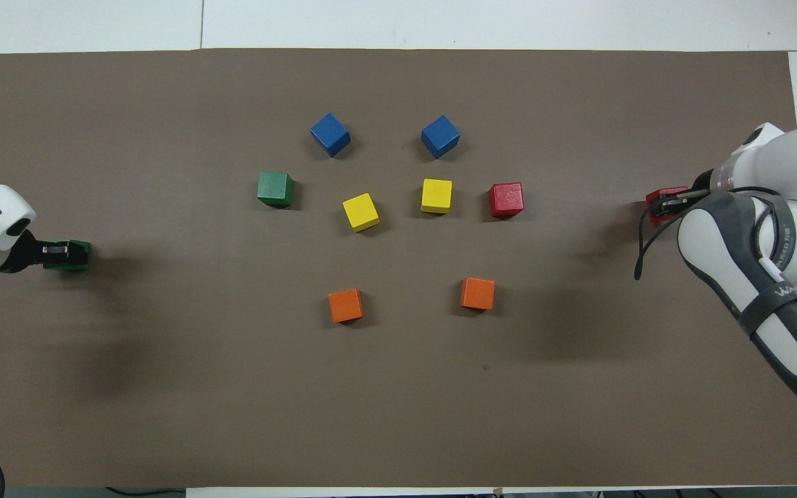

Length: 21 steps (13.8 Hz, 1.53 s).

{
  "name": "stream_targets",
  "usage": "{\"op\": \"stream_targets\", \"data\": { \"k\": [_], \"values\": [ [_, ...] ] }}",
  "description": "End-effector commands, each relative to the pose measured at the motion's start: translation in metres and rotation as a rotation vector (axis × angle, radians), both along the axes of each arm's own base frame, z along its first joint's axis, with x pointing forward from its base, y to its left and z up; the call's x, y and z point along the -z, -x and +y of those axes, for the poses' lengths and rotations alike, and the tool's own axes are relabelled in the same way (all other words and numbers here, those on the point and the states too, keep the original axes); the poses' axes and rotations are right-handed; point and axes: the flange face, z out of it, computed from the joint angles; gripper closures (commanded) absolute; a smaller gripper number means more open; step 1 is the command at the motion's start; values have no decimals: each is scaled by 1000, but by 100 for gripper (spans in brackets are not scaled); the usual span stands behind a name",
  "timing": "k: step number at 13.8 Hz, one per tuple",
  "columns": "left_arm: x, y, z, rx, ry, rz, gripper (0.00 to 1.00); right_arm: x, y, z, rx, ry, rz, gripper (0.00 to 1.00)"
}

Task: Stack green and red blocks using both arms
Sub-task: 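Carry the green cube outward with the left gripper while the right gripper carries red, then set down the green cube with the left gripper while the right gripper releases red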

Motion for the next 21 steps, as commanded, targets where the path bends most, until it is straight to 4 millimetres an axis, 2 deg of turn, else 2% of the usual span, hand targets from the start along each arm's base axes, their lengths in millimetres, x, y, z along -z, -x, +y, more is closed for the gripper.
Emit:
{"op": "stream_targets", "data": {
  "k": [1, 3, 4, 6, 7, 8, 9, 10, 11, 12, 13, 15, 17, 18, 19, 21],
  "values": [
    [8, 2, 0, -1, -5, -4, 100, 7, 13, 0, -51, 0, -12, 100],
    [10, 3, 4, 6, -4, -3, 100, 13, 17, 1, -51, 2, -25, 100],
    [9, 2, 4, 12, -4, -3, 1, 13, 18, 2, -51, 2, -25, 100],
    [-1, -4, 3, 25, -3, 3, 0, 18, 24, 3, -50, 0, -12, 100],
    [-12, -11, 1, 32, -5, 2, 0, 17, 23, 4, -48, 0, -14, 100],
    [-25, -18, 2, 41, -5, 5, 0, 17, 24, 5, -50, 0, -12, 72],
    [-43, -28, 3, 52, -5, 2, 0, 17, 23, 5, -48, 0, -14, 10],
    [-62, -36, 5, 62, -11, -2, 0, 16, 23, 5, -57, 1, -14, 0],
    [-79, -45, 1, 80, -24, -5, 0, 16, 22, 5, -59, 1, -14, 0],
    [-99, -58, -28, 108, -24, -7, 0, 11, 20, 7, -54, 0, -11, 0],
    [-115, -69, -59, 75, -22, -3, 0, 1, 16, 8, -54, 1, -17, 0],
    [-125, -90, -140, -1, -18, -15, 0, -36, 1, 15, -1, -12, -9, 0],
    [-130, -90, -204, 15, -5, -26, 0, -79, -22, 62, 94, -20, -16, 0],
    [-130, -89, -230, 14, 10, -34, 0, -93, -36, 100, 124, -1, -24, 0],
    [-123, -87, -260, 28, 25, -25, 0, -103, -43, 126, 121, 24, -35, 0],
    [-119, -87, -300, 53, 48, -50, 0, -92, -42, 186, 98, 26, -39, 0]
  ]
}}
